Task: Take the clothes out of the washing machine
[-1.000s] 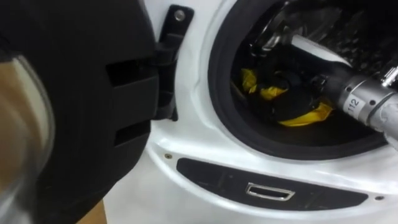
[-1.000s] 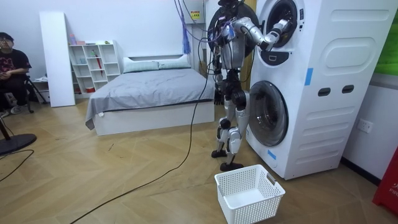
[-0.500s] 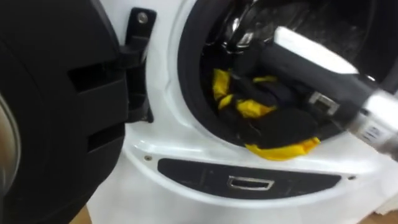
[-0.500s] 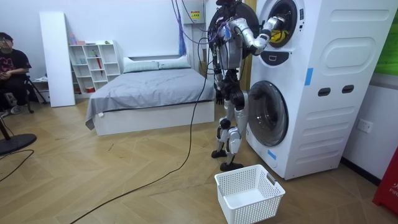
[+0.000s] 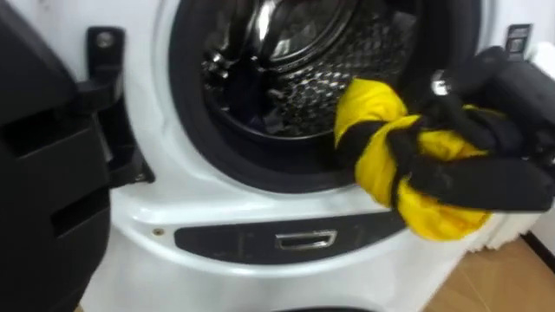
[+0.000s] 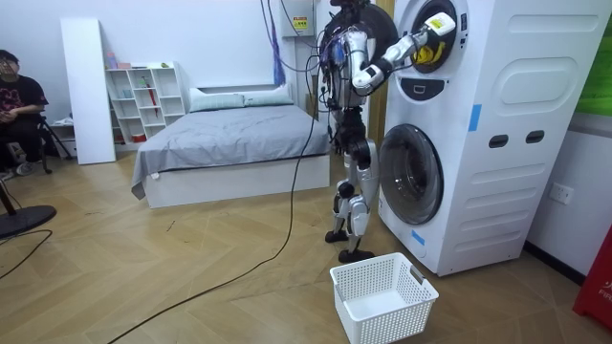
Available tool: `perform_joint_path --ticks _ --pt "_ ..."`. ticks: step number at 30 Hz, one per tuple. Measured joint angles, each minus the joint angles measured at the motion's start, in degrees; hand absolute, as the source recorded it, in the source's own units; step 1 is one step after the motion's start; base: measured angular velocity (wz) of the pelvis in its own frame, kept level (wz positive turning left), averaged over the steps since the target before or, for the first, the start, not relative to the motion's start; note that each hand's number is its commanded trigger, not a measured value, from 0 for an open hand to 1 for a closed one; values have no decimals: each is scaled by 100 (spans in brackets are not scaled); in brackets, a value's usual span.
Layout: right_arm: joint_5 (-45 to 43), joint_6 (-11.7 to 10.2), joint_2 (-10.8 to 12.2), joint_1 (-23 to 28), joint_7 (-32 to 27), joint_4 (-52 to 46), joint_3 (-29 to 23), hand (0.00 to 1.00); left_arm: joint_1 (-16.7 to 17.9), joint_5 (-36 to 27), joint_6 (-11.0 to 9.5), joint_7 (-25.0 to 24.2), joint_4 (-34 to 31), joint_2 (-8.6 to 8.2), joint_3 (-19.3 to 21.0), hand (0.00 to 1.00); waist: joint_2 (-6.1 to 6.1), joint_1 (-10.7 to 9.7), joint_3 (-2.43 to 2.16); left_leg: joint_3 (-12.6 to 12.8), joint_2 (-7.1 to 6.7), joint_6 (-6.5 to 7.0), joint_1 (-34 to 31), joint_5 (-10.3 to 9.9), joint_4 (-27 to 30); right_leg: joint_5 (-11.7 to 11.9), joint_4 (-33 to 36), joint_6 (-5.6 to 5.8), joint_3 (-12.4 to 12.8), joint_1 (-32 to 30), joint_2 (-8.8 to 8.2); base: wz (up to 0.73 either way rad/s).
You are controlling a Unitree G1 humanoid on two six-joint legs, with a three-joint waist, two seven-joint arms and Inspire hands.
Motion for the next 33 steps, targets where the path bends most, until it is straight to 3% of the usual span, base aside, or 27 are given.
perform_joint_path --ticks 2,3,4,9,13,16,18,19,20,21,23,26,28,31,33 --pt "205 35 5 61 -36 12 -24 100 -14 5 10 -61 -2 18 91 0 -28 -108 -6 50 9 -1 -14 0 17 -9 51 -2 1 -53 -7 -2" --pt "261 35 3 63 -45 13 -53 100 -19 27 18 -70 -10 29 139 0 35 -153 -16 63 17 -2 -12 -1 28 -8 47 0 -6 -52 -7 7" --pt "305 32 -1 72 -58 25 -161 100 -32 142 33 -99 -14 55 251 0 9 -196 -1 97 26 -6 -10 -1 31 -7 43 7 -3 -49 -5 0" --pt "683 23 -12 342 -470 132 -732 100 -74 275 36 -178 -84 215 458 0 -4 -232 2 230 53 -21 -3 -13 32 4 23 19 175 -67 44 -7" --pt "731 50 -12 1091 -1146 550 -1488 100 -61 379 42 -166 -112 245 651 0 -14 -342 -21 656 171 -72 50 -31 28 19 25 10 437 -81 117 -7" --pt "682 131 168 1630 -1468 1111 -1760 100 -61 327 95 -167 -112 271 701 0 18 -396 -28 907 251 -116 108 -59 29 43 42 -42 650 -102 208 -37" --pt "609 241 212 1757 -1480 1402 -1772 100 -52 358 126 -179 -143 277 791 0 47 -599 -14 1051 316 -132 81 -77 63 65 47 -66 811 -160 286 -36" --pt "517 290 237 1780 -1482 1566 -1791 100 -65 376 167 -189 -158 289 846 0 55 -798 -13 1178 349 -168 64 -91 74 98 50 -93 909 -205 334 -35" --pt "485 327 271 1866 -1524 1634 -1824 100 -103 371 179 -243 -169 316 842 0 75 -889 -9 1297 362 -193 68 -102 57 107 121 -109 1123 -273 424 -44" --pt "493 327 271 1893 -1526 1674 -1822 100 -126 371 180 -289 -169 334 847 0 85 -926 -2 1351 378 -208 76 -109 57 129 145 -143 1184 -300 453 -71" --pt "516 357 270 1901 -1499 1886 -1813 100 -268 323 217 -435 -183 427 830 0 125 -977 25 1541 453 -256 90 -132 72 161 223 -187 1391 -388 579 -82" --pt "549 389 270 1892 -1505 2196 -1678 100 -575 310 272 -509 -294 500 564 0 138 -1007 35 1626 490 -272 92 -135 53 269 222 -217 1397 -468 624 -67" --pt "543 389 271 1785 -1458 2520 -1424 100 -712 252 510 -527 -119 533 460 0 171 -976 50 1744 526 -320 98 -141 80 355 203 -250 1395 -510 651 -64" --pt "595 404 290 1748 -1407 3121 -1023 100 -692 173 572 -491 -92 563 124 0 267 -975 93 1760 525 -342 31 -160 83 363 200 -257 1369 -606 650 -22" --pt "597 405 334 1634 -1411 3665 -622 100 -708 88 573 -389 -94 559 -130 0 307 -917 71 1748 517 -349 -6 -139 71 381 210 -240 1368 -665 651 0"
